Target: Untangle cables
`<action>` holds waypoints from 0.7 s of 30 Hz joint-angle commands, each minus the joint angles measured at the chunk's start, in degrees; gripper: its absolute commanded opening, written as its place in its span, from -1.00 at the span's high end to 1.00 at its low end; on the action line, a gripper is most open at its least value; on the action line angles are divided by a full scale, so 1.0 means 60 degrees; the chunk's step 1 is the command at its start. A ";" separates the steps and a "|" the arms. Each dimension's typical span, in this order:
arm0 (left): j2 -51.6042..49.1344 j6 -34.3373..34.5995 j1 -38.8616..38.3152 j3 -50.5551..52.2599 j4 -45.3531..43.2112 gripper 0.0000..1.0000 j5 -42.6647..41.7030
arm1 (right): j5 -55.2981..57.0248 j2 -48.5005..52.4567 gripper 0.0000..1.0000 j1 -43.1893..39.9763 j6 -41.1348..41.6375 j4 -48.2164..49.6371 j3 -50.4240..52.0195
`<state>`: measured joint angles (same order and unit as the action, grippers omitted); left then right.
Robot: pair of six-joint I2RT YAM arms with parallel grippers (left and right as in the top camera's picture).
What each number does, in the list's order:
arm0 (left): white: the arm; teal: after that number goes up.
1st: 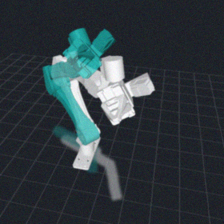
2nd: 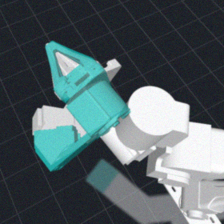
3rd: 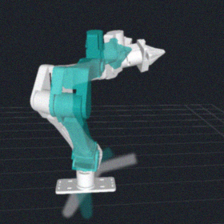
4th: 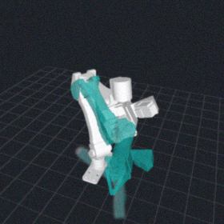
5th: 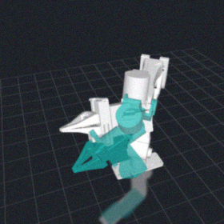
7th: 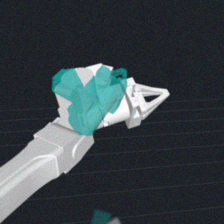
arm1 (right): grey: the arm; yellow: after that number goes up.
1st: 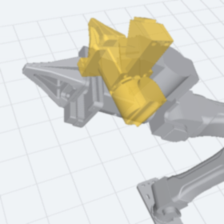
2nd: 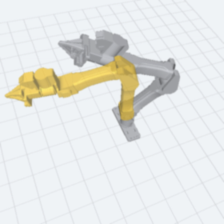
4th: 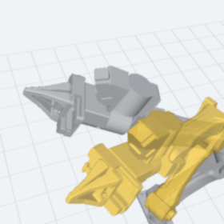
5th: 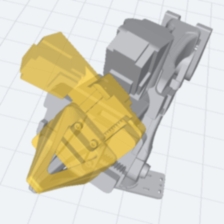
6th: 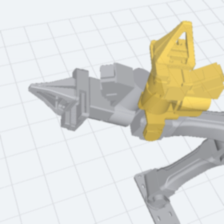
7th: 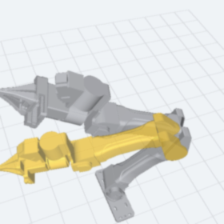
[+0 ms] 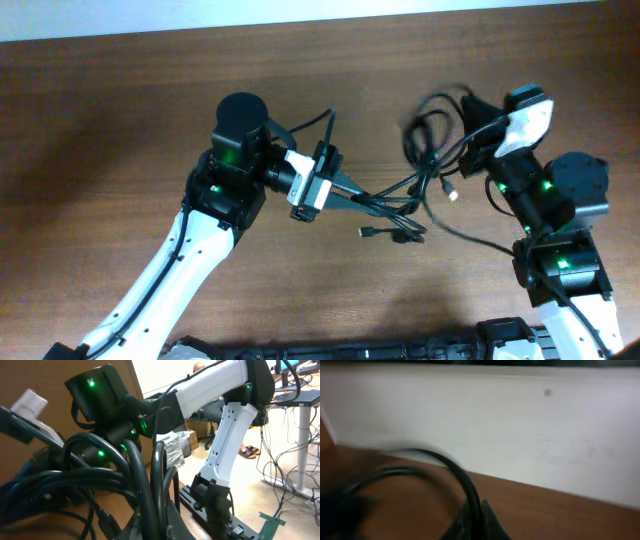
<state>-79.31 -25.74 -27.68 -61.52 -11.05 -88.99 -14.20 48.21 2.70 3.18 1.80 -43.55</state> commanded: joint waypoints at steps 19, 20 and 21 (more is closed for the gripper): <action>0.0040 -0.0127 -0.0047 -0.0095 0.0350 1.00 -0.0098 | 0.1523 -0.0098 -0.76 -0.0025 0.3475 -0.0608 -0.0084; 0.0040 -0.0127 -0.0047 -0.0095 0.0280 1.00 -0.0102 | 0.1333 -0.0098 -0.84 -0.0025 0.3173 -0.0630 -0.0084; 0.0040 -0.0127 -0.0047 -0.0095 0.0219 1.00 -0.0102 | 0.1053 -0.0098 -0.85 -0.0025 0.2710 -0.0634 -0.0084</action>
<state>-79.31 -25.74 -27.75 -61.52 -8.58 -89.14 -5.61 48.16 2.70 23.55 -1.85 -43.55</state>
